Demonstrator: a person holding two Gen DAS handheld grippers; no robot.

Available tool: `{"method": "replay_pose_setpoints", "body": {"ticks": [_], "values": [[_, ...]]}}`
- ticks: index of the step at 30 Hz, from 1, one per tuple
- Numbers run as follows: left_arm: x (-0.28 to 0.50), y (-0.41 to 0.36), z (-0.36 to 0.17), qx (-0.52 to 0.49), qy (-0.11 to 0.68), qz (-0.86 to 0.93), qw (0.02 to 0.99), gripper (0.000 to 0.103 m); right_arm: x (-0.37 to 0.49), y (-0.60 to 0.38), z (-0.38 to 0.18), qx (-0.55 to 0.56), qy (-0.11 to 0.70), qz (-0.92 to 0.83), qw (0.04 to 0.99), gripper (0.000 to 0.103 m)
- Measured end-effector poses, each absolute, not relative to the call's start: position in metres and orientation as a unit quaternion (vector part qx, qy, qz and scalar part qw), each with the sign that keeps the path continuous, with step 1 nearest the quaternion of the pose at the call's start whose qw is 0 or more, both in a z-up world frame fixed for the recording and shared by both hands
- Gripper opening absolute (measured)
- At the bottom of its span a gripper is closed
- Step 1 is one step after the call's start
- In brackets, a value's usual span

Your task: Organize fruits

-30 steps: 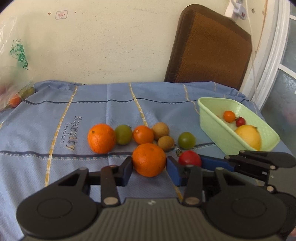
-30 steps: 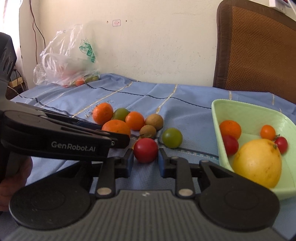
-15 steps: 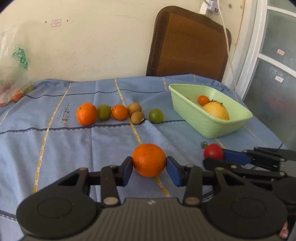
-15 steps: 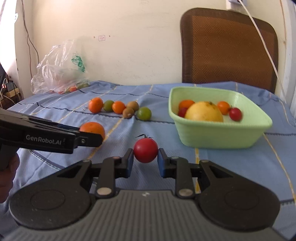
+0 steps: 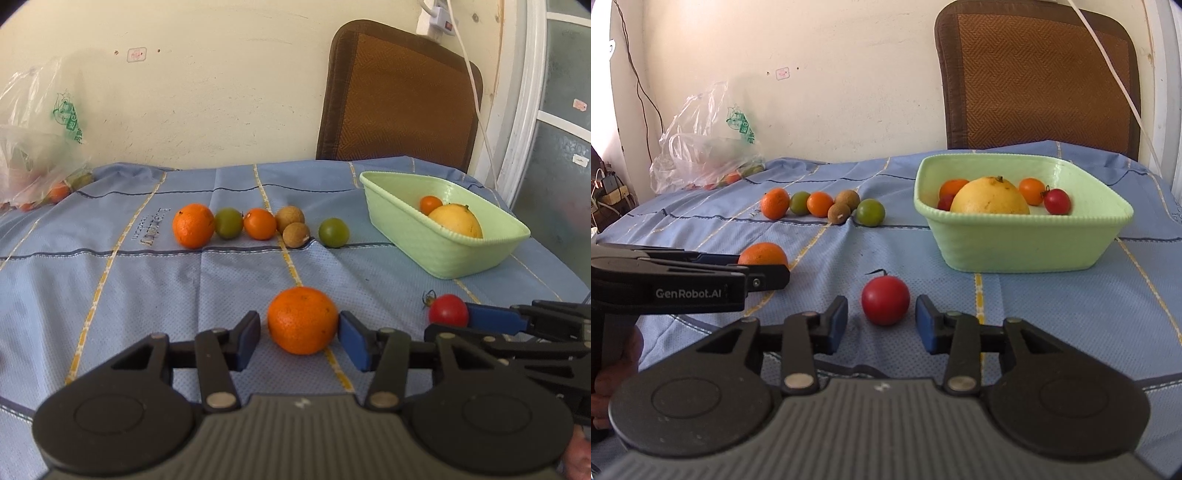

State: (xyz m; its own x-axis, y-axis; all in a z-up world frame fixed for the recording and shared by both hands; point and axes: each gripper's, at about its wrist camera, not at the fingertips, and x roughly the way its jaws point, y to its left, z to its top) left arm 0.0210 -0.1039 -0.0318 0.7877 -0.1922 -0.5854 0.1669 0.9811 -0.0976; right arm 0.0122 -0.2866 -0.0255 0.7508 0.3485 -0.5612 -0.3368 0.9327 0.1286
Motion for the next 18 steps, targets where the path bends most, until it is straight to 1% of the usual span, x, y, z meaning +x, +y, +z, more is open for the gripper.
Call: {"method": "replay_pose_setpoints", "body": {"ticks": [6, 18], "values": [[0.0185, -0.1101, -0.0327, -0.004, 0.310, -0.090, 0.947, 0.047, 0.0123, -0.2892, -0.0257, 0.013, 0.299, 0.183, 0.936, 0.043], [0.0165, -0.1063, -0.0329, -0.012, 0.306, -0.095, 0.947, 0.047, 0.0064, -0.2961, -0.0222, 0.033, 0.282, 0.185, 0.941, 0.043]]}}
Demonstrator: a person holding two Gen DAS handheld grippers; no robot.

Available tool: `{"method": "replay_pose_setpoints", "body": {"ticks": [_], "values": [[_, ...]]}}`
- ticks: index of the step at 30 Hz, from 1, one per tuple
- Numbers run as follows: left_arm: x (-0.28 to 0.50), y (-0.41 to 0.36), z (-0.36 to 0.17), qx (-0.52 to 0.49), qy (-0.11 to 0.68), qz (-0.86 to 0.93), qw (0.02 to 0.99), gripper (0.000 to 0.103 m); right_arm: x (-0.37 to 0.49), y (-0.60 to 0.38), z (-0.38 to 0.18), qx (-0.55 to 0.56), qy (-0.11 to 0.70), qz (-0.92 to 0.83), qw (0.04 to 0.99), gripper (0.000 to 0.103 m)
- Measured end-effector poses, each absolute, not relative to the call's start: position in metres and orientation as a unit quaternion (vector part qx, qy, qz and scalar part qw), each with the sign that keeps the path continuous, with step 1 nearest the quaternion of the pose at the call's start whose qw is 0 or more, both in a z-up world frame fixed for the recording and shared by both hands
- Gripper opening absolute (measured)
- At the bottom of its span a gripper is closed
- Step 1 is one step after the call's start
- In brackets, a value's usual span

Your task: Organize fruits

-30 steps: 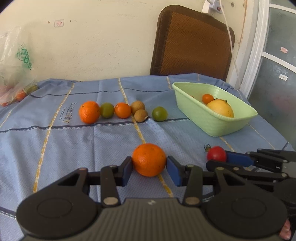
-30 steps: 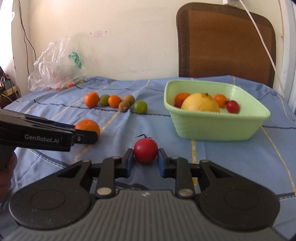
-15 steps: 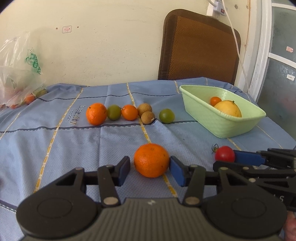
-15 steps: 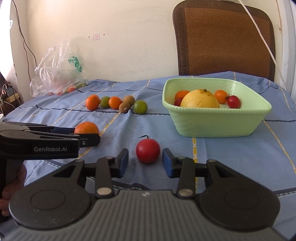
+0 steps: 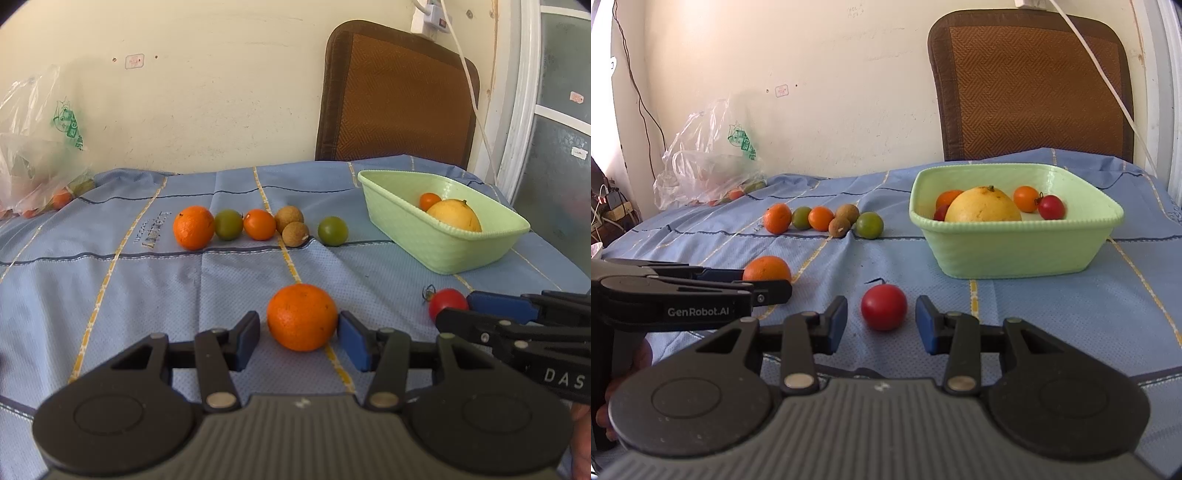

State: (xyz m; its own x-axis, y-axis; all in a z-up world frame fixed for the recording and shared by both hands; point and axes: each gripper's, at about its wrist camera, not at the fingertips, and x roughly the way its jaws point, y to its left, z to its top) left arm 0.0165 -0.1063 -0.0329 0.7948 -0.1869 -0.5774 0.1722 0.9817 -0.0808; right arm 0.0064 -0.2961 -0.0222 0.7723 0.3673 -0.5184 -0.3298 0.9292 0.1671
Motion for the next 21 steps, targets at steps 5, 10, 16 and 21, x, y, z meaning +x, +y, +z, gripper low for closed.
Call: {"method": "replay_pose_setpoints", "body": {"ticks": [5, 10, 16, 21], "values": [[0.013, -0.100, -0.031, -0.029, 0.295, -0.105, 0.949, 0.046, 0.005, -0.297, -0.022, 0.035, 0.279, 0.184, 0.942, 0.044], [0.005, -0.093, -0.027, -0.047, 0.264, -0.122, 0.956, 0.045, 0.005, -0.295, -0.022, 0.030, 0.283, 0.180, 0.942, 0.043], [0.004, -0.094, -0.026, -0.050, 0.259, -0.124, 0.957, 0.045, 0.006, -0.294, -0.022, 0.027, 0.285, 0.179, 0.941, 0.043], [0.009, -0.096, -0.027, -0.047, 0.272, -0.120, 0.954, 0.045, 0.007, -0.294, -0.023, 0.026, 0.289, 0.186, 0.939, 0.044]]}}
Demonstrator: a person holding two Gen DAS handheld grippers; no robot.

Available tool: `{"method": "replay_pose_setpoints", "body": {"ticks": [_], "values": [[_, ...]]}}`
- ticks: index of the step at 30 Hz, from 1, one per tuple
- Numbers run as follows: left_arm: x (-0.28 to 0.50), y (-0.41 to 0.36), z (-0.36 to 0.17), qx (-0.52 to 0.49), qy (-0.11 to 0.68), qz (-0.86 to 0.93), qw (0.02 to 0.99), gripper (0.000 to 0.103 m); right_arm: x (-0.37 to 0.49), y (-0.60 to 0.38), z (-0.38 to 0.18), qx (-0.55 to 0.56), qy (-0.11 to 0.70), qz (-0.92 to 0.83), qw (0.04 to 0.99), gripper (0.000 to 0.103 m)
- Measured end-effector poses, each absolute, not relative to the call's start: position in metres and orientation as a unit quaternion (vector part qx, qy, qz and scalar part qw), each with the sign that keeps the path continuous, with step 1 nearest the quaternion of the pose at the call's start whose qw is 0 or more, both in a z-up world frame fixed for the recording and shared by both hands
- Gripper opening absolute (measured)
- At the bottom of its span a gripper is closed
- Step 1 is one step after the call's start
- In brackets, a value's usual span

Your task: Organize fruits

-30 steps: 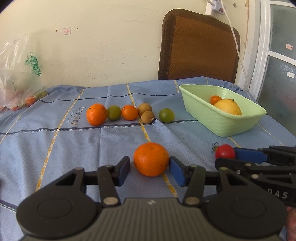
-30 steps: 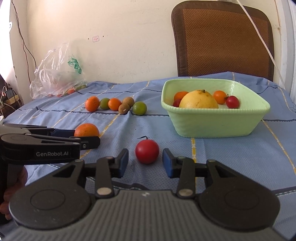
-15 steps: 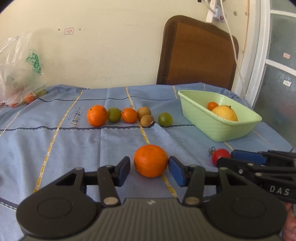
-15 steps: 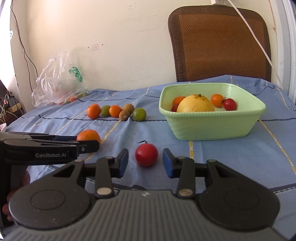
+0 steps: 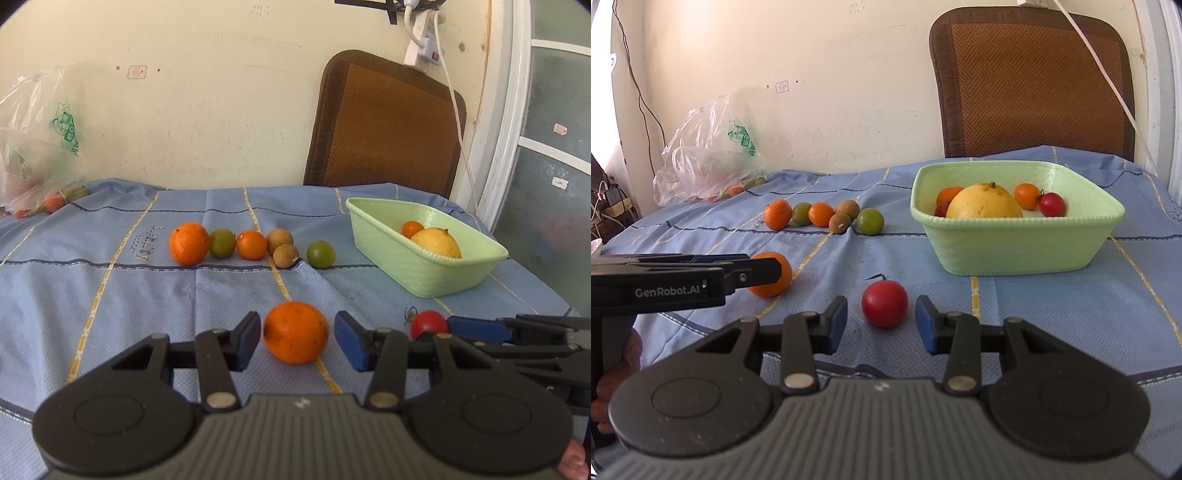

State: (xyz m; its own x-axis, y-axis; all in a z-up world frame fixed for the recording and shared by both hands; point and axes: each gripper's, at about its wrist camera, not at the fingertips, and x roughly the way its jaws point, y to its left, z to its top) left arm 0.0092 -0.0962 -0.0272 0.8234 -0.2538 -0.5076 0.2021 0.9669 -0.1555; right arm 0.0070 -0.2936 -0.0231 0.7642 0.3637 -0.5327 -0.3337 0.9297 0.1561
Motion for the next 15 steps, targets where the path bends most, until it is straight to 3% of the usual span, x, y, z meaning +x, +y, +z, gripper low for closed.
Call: {"method": "replay_pose_setpoints", "body": {"ticks": [15], "values": [[0.0190, -0.1058, -0.0320, -0.021, 0.305, -0.107, 0.946, 0.042, 0.0095, -0.2913, -0.0244, 0.016, 0.296, 0.180, 0.938, 0.044]]}}
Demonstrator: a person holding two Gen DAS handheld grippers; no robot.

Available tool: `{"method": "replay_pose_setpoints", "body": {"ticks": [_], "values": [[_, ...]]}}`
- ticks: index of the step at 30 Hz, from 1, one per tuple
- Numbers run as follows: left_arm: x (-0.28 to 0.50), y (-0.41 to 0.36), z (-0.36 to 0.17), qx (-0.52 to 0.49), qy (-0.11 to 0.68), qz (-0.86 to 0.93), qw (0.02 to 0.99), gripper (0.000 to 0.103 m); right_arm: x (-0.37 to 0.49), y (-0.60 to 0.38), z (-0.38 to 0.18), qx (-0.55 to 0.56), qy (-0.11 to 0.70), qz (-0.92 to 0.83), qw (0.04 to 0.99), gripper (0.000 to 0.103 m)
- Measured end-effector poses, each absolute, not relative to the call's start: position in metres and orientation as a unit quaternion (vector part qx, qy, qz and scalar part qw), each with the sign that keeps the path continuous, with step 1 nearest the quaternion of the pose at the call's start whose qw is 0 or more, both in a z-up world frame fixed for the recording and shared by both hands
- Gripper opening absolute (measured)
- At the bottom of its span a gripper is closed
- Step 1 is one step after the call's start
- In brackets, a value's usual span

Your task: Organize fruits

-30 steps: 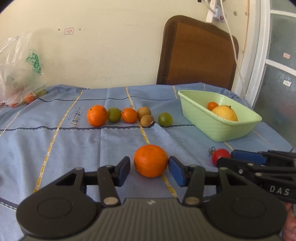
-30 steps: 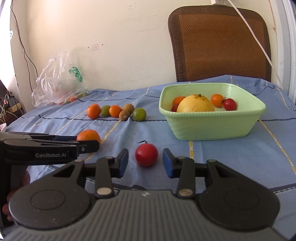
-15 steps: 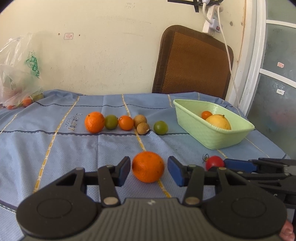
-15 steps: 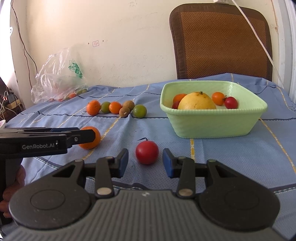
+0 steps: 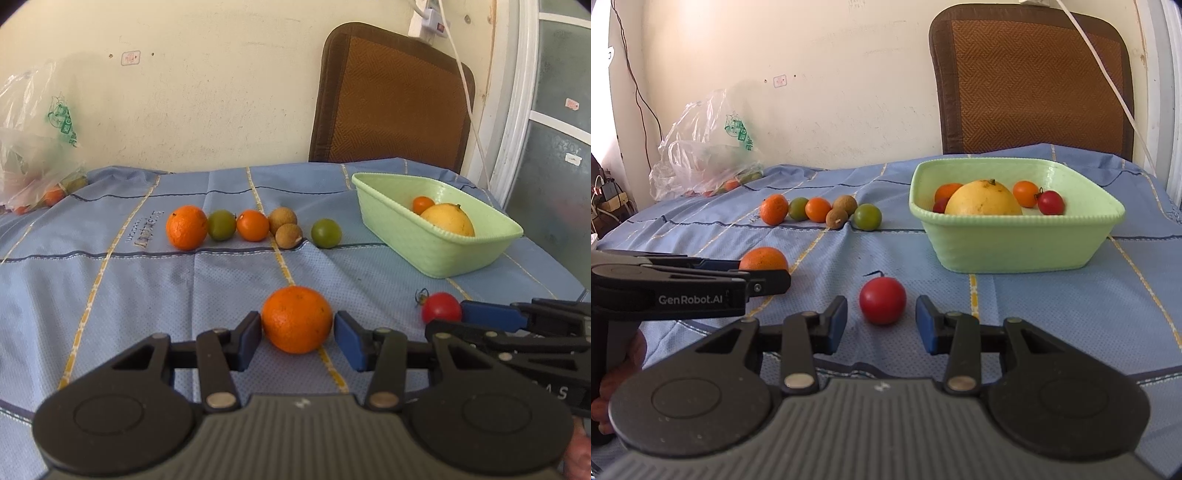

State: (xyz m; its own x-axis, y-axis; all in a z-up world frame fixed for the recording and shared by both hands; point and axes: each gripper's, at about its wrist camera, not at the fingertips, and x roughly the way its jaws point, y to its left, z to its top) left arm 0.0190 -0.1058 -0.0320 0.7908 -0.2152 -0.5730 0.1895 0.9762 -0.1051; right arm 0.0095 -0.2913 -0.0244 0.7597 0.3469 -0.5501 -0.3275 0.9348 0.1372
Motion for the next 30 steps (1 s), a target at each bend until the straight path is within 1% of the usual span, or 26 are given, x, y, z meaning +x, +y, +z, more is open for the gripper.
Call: {"method": "replay_pose_setpoints", "body": {"ticks": [5, 6, 7, 8, 11, 13, 15, 18, 21, 24, 30], "values": [[0.014, -0.108, -0.030, -0.013, 0.292, -0.121, 0.949, 0.040, 0.015, -0.287, -0.026, 0.006, 0.304, 0.189, 0.933, 0.043], [0.010, -0.108, -0.029, -0.013, 0.283, -0.126, 0.951, 0.040, 0.016, -0.287, -0.026, 0.007, 0.304, 0.188, 0.934, 0.042], [0.006, -0.108, -0.028, -0.012, 0.272, -0.134, 0.953, 0.040, 0.016, -0.288, -0.026, 0.008, 0.304, 0.187, 0.934, 0.038], [0.002, -0.109, -0.026, -0.010, 0.263, -0.142, 0.954, 0.040, 0.016, -0.289, -0.026, 0.012, 0.304, 0.185, 0.935, 0.031], [-0.001, -0.111, -0.021, -0.036, 0.275, -0.172, 0.945, 0.040, 0.009, -0.298, -0.023, 0.029, 0.293, 0.190, 0.936, 0.030], [0.001, -0.116, -0.012, -0.060, 0.275, -0.192, 0.940, 0.040, 0.001, -0.308, -0.018, 0.036, 0.276, 0.198, 0.940, 0.030], [0.009, -0.130, 0.003, -0.062, 0.266, -0.205, 0.940, 0.040, -0.006, -0.323, -0.009, 0.044, 0.250, 0.199, 0.946, 0.030], [0.031, -0.156, 0.024, -0.051, 0.255, -0.228, 0.938, 0.040, -0.006, -0.348, 0.007, 0.035, 0.208, 0.161, 0.964, 0.030], [0.066, -0.183, 0.036, -0.043, 0.261, -0.240, 0.934, 0.040, 0.009, -0.376, 0.014, 0.043, 0.186, 0.123, 0.974, 0.031], [0.101, -0.211, 0.039, -0.026, 0.273, -0.248, 0.929, 0.040, 0.033, -0.392, 0.010, 0.043, 0.194, 0.105, 0.974, 0.031], [0.155, -0.252, 0.023, -0.013, 0.321, -0.267, 0.909, 0.040, 0.057, -0.401, 0.001, 0.025, 0.192, 0.099, 0.976, 0.031]]}}
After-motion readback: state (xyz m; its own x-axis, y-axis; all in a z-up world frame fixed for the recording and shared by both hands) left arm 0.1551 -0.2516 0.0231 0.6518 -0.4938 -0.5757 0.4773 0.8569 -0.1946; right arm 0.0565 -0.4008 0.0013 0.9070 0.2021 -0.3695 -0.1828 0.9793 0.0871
